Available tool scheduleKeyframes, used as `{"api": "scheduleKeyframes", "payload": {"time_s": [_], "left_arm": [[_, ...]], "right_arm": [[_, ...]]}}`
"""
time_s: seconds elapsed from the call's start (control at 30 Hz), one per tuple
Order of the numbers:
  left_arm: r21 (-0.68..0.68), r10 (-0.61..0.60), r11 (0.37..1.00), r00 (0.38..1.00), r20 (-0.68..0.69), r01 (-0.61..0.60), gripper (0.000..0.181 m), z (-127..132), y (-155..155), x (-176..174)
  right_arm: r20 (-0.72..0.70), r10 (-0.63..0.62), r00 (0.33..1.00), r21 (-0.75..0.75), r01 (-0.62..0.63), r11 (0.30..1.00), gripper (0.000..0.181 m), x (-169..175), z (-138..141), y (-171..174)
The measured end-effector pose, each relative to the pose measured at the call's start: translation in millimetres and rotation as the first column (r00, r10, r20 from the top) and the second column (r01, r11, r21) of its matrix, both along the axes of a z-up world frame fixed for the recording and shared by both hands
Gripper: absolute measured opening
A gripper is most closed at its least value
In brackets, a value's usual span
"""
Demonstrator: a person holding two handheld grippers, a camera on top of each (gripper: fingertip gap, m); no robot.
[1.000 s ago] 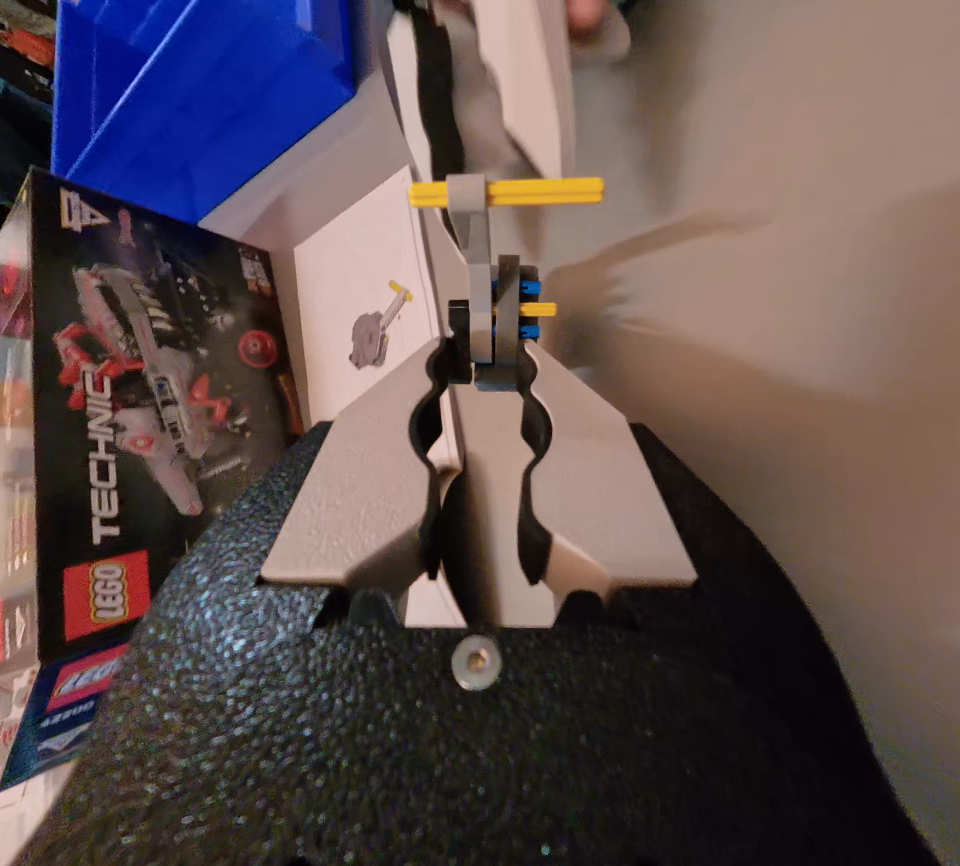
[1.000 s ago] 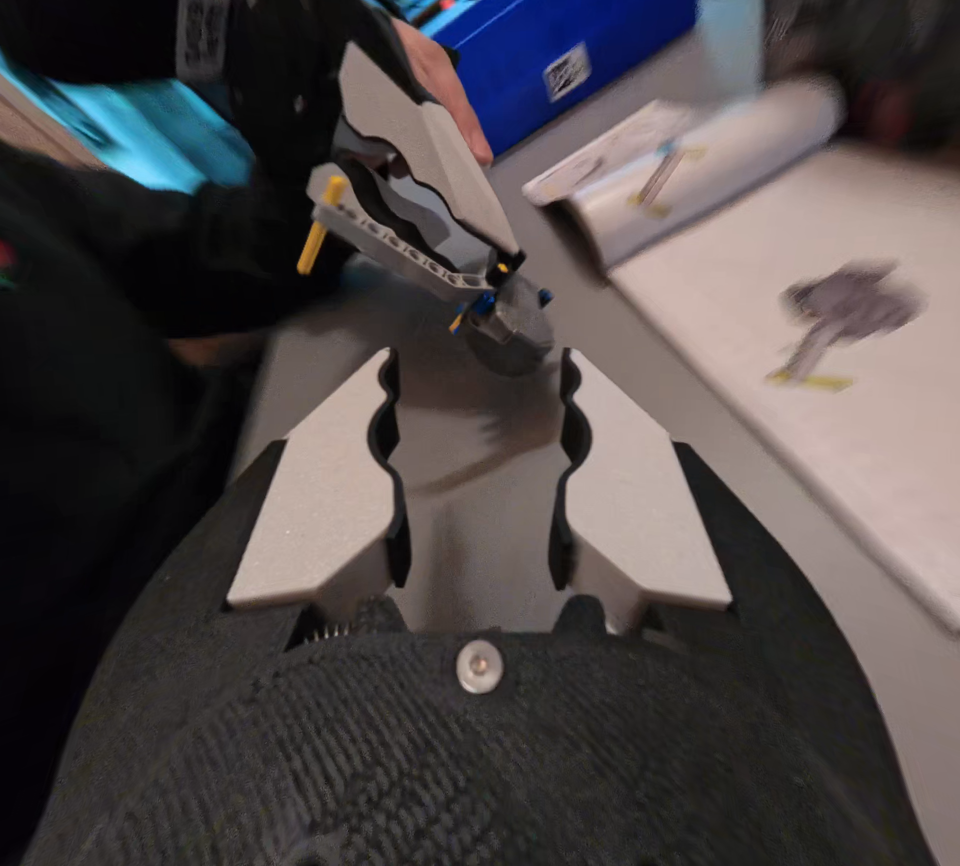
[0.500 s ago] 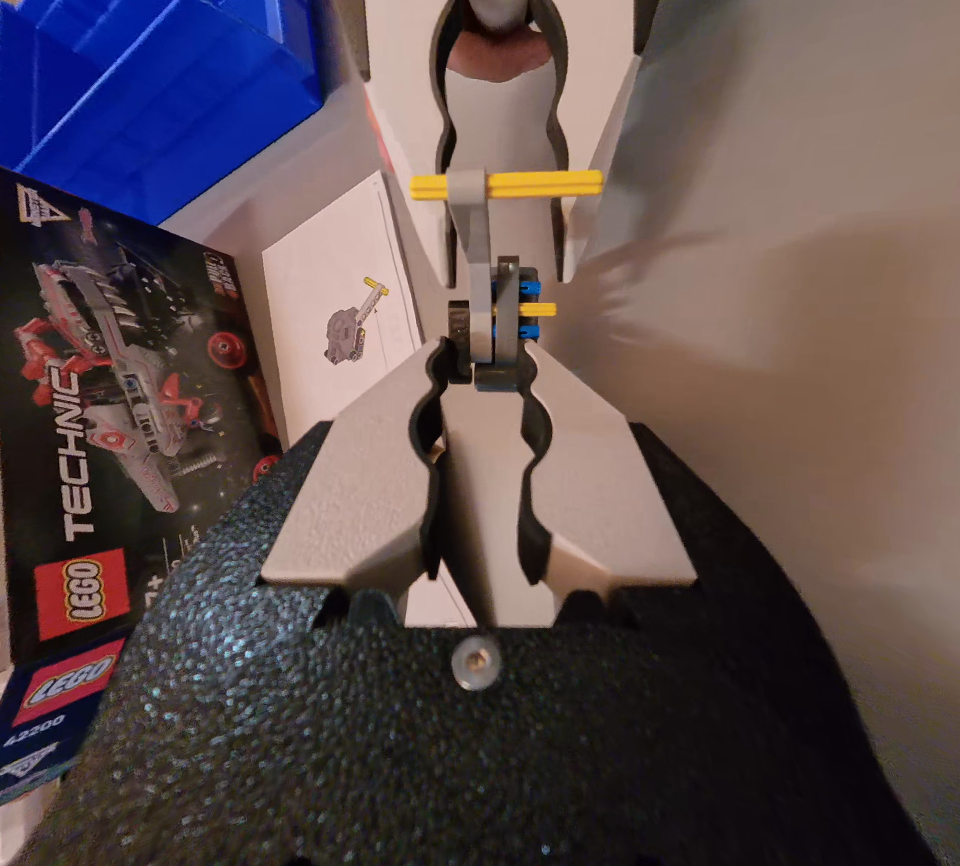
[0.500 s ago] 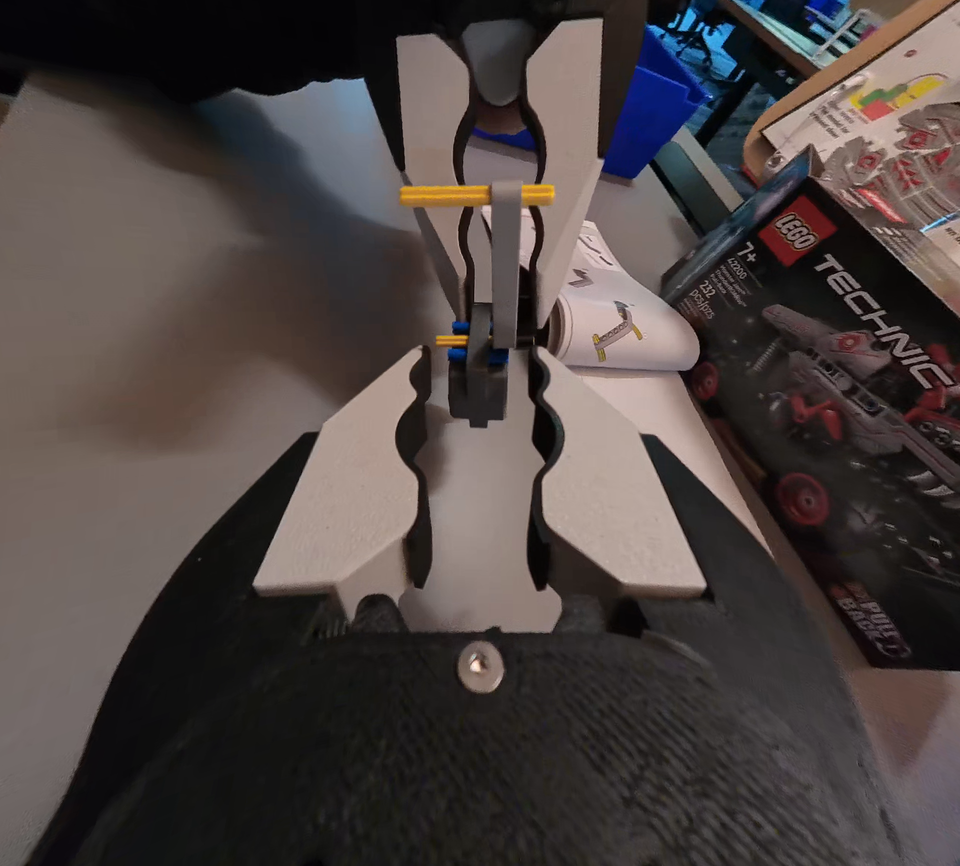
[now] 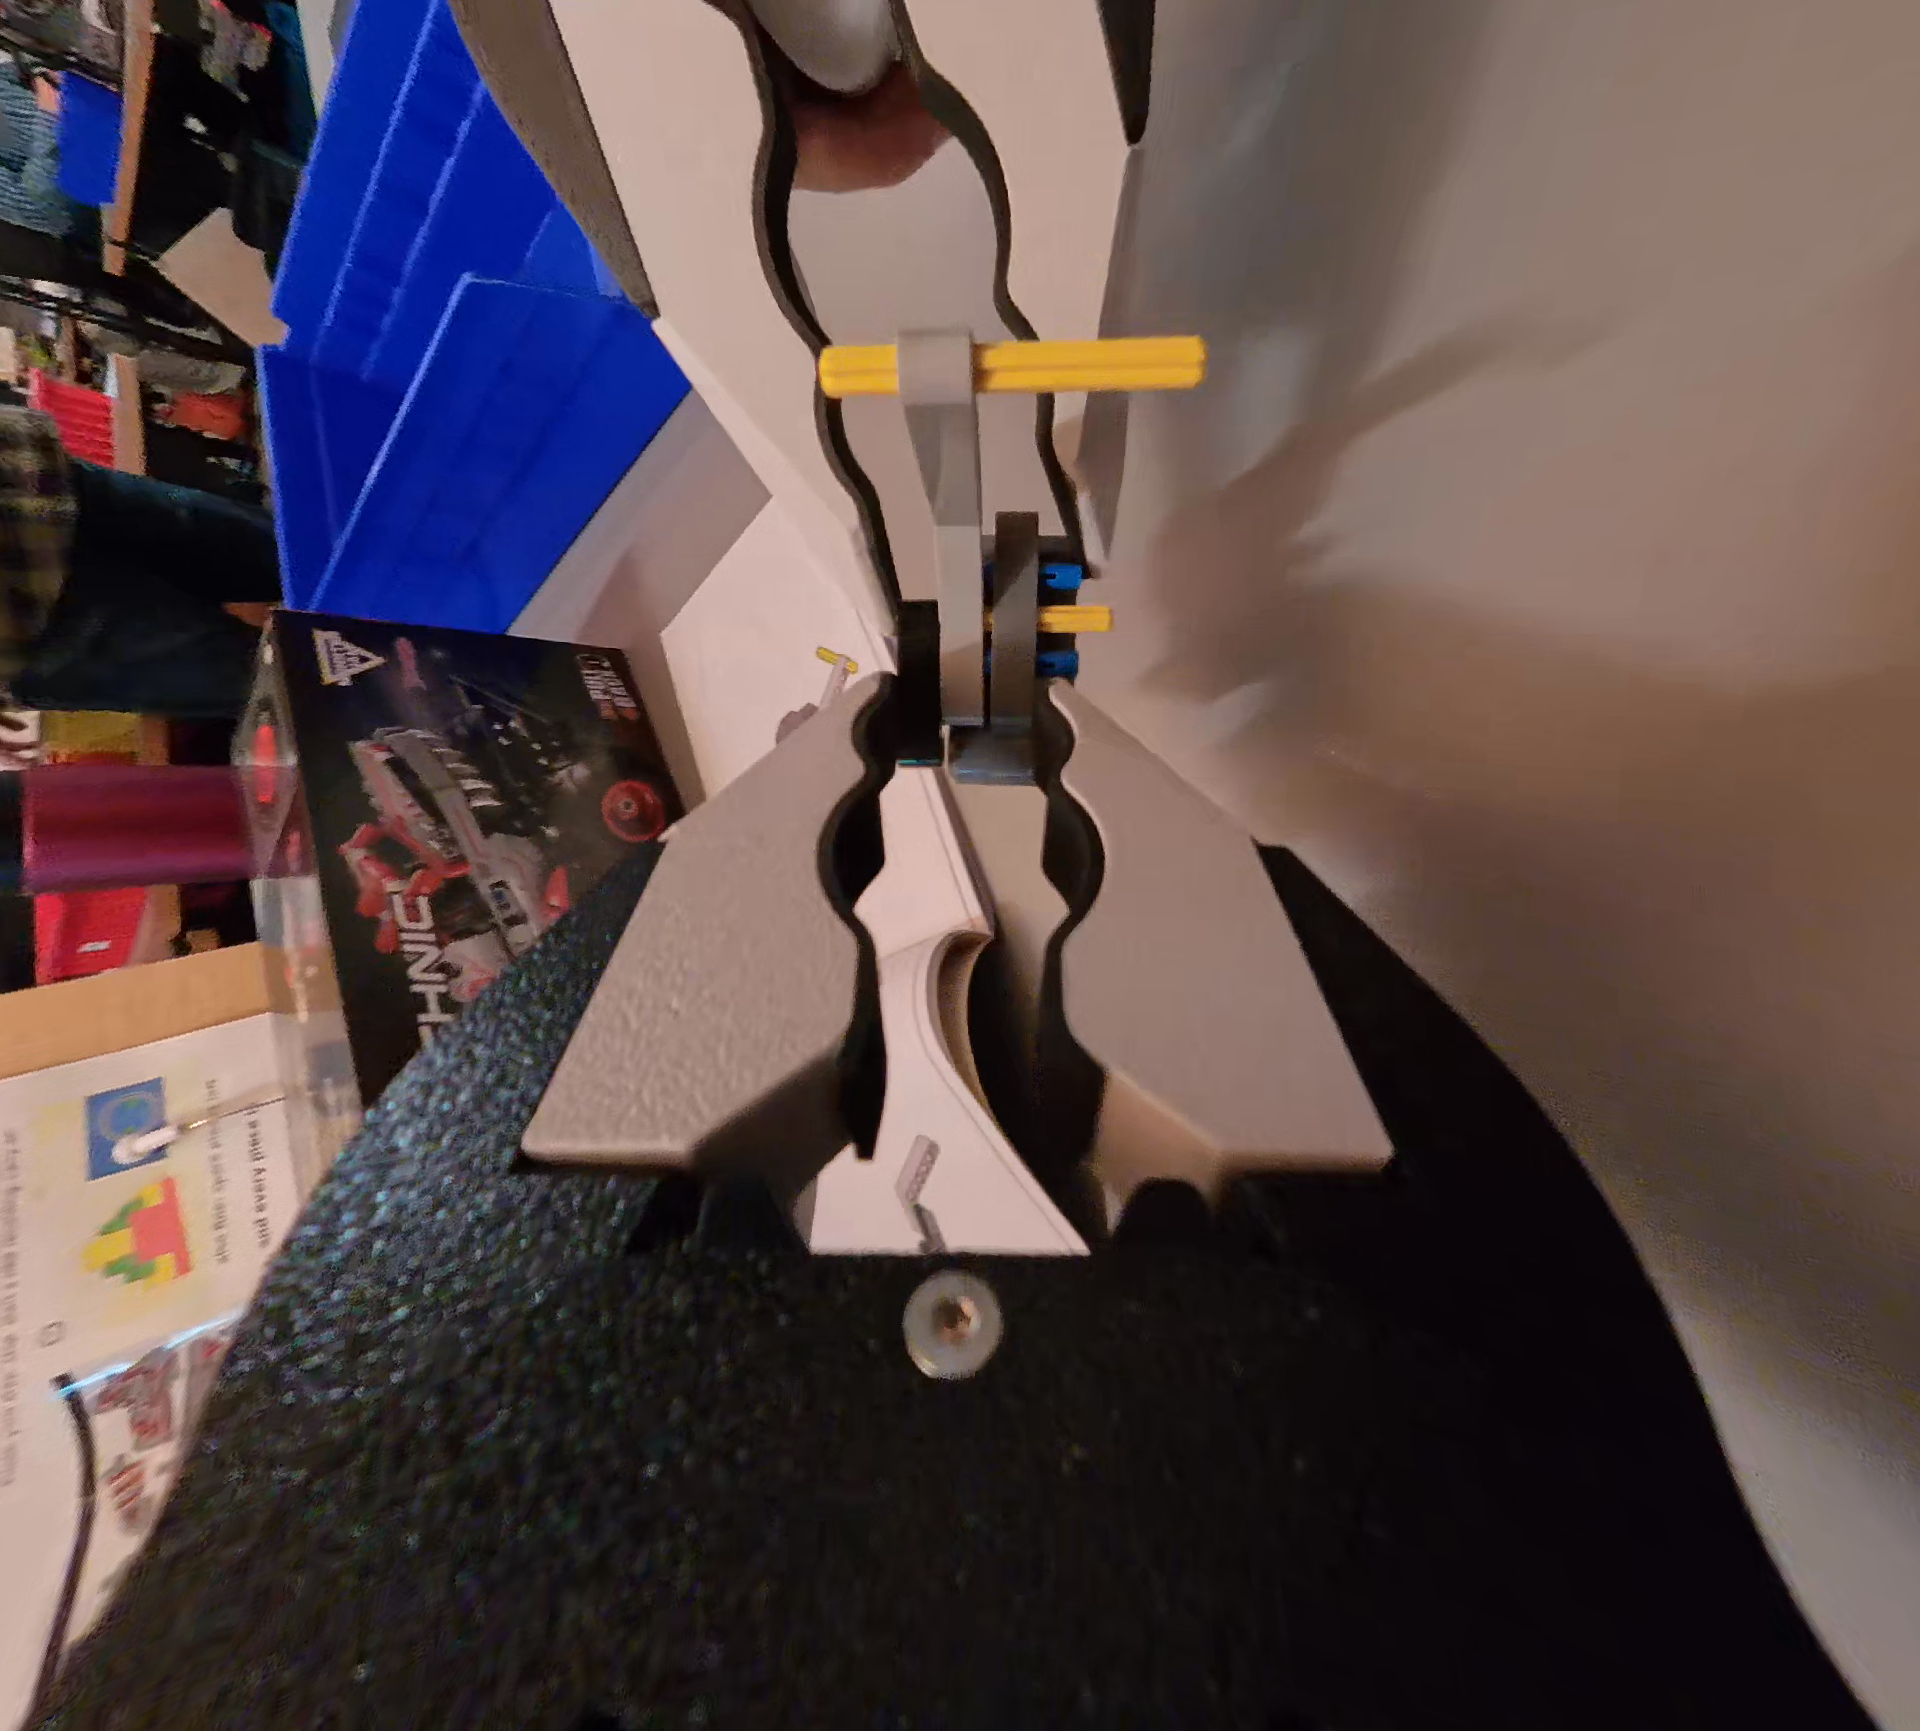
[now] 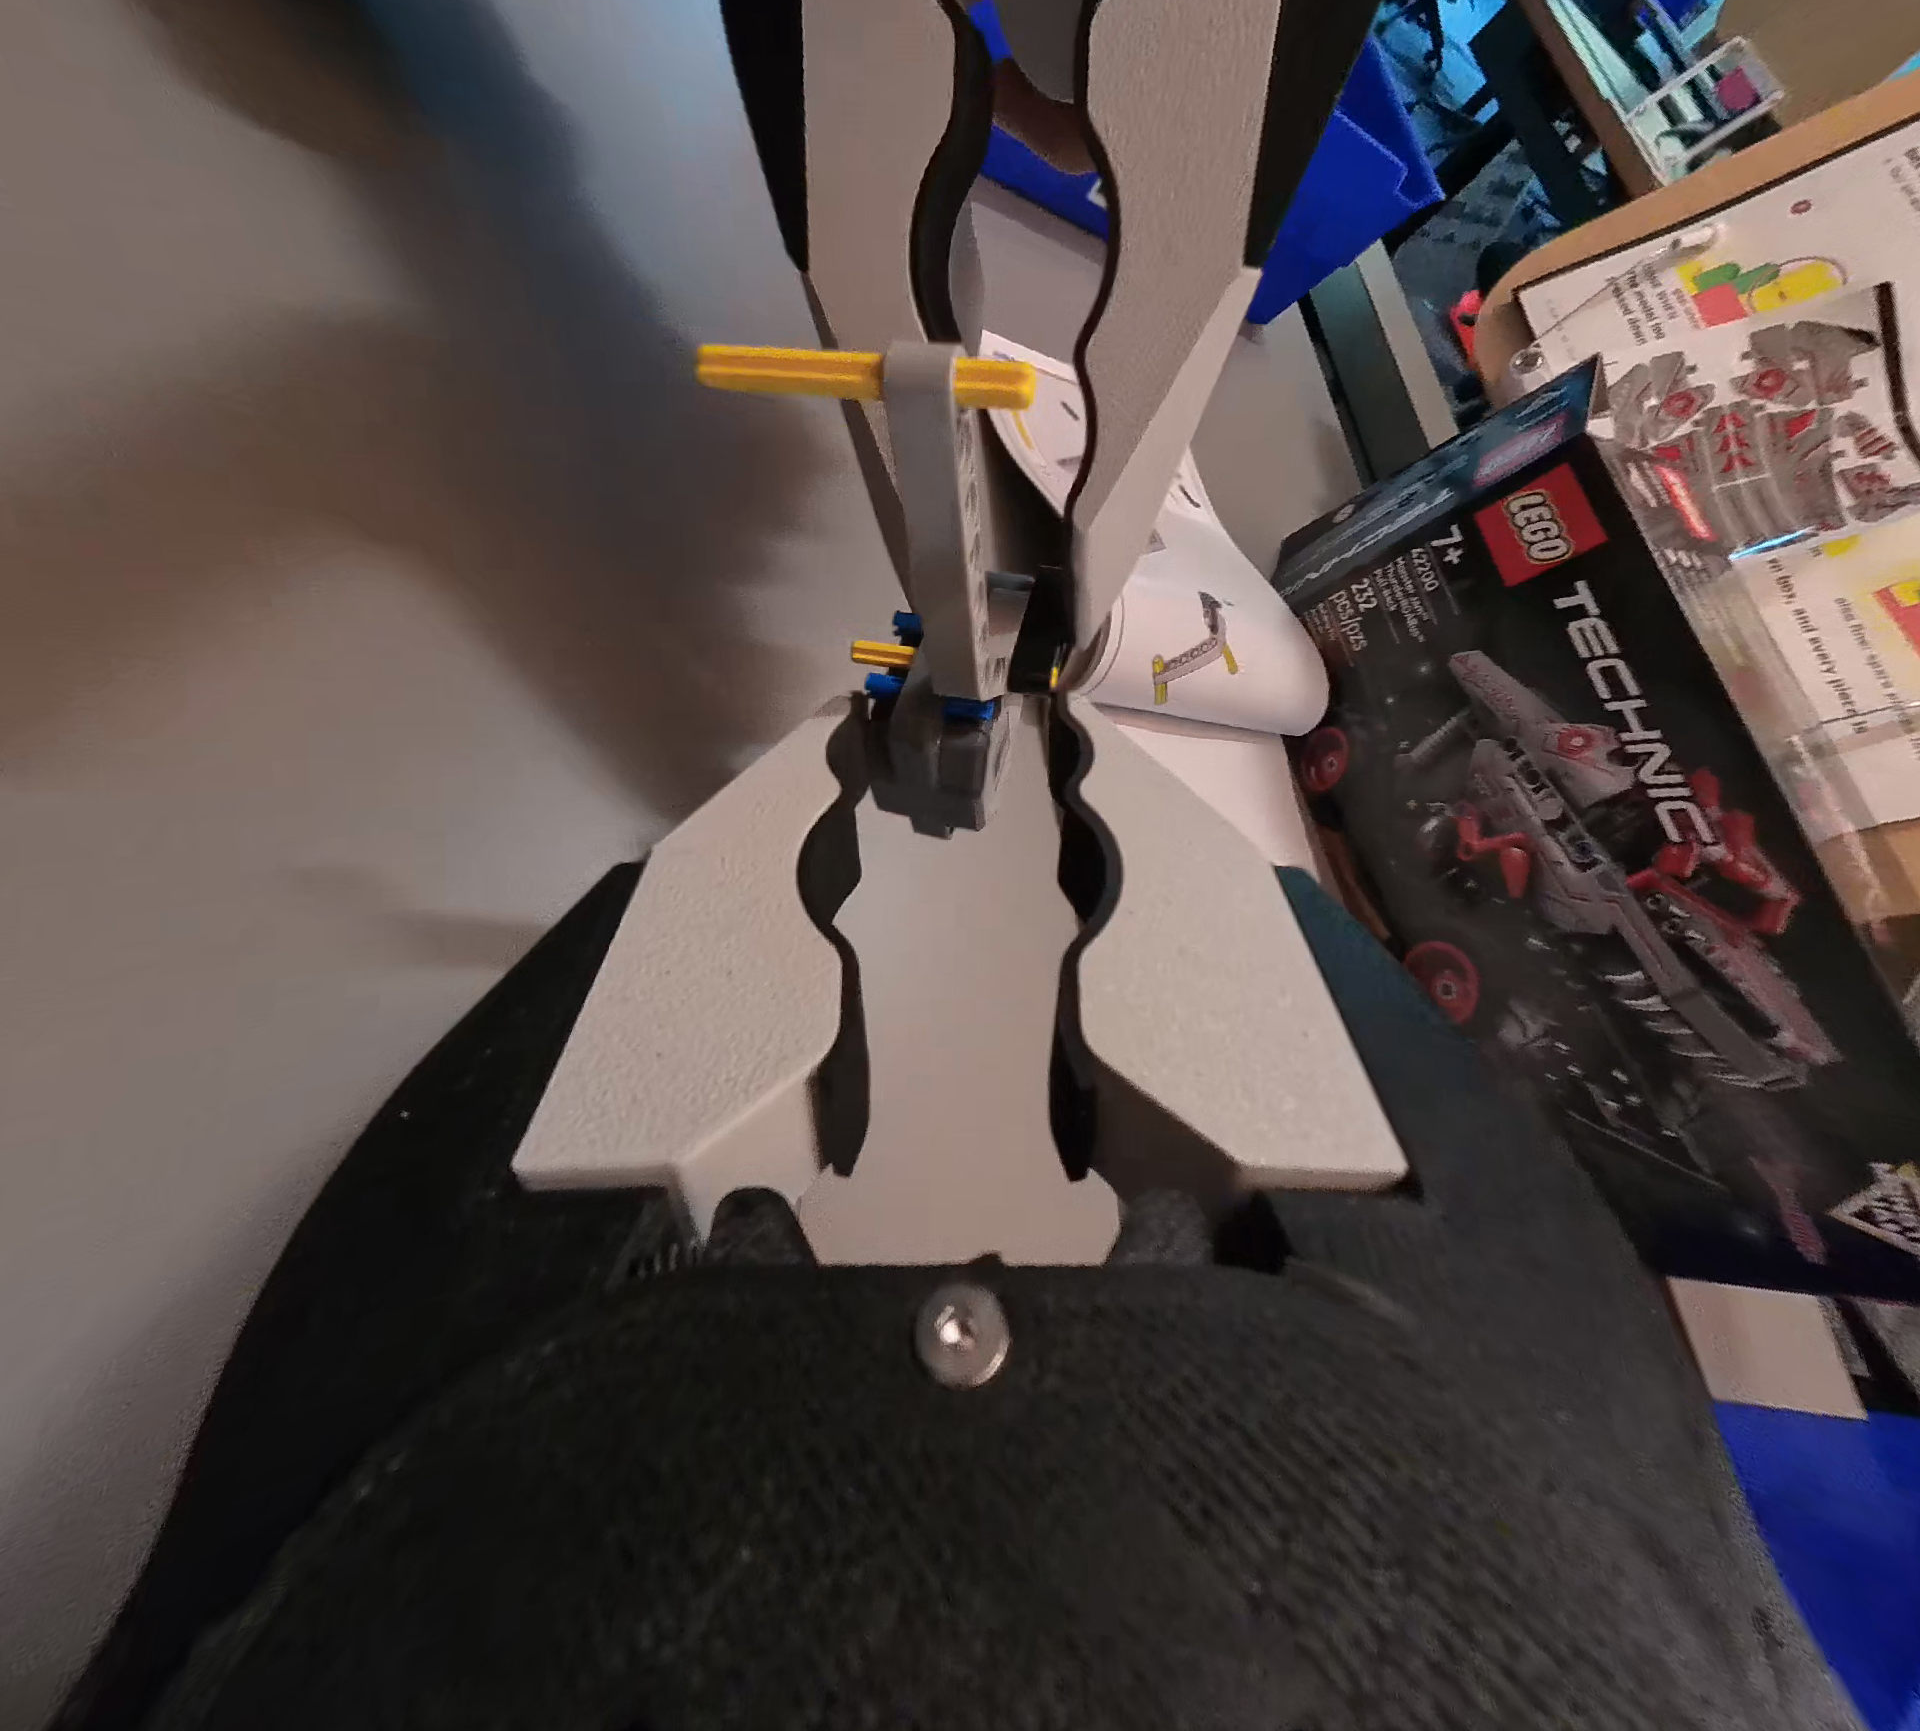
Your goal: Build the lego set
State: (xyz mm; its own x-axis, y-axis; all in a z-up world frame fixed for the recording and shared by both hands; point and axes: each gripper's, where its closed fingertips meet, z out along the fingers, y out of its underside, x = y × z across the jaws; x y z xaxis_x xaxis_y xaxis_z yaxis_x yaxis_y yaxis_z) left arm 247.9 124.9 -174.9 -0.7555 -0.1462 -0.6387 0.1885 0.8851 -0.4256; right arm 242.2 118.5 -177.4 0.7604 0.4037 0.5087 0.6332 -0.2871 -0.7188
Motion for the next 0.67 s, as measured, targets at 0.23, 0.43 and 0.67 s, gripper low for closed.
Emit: {"api": "scheduleKeyframes", "payload": {"time_s": [0.23,0.43,0.67], "left_arm": [[-0.059,0.034,0.998,0.999,-0.028,-0.035,0.023,7.4,0.2,-0.1],[-0.086,0.038,0.995,0.994,-0.103,-0.047,0.023,-0.5,2.0,-1.3],[-0.167,-0.021,0.986,0.989,-0.147,-0.004,0.023,0.8,-5.3,-6.7]], "right_arm": [[0.014,-0.006,1.000,0.039,0.005,0.999,0.033,-0.1,10.5,-1.1],[0.021,-0.010,1.000,0.004,0.010,1.000,0.033,-1.6,2.7,2.9],[-0.061,0.032,0.998,-0.013,-0.033,0.999,0.033,-8.4,5.8,-6.1]]}}
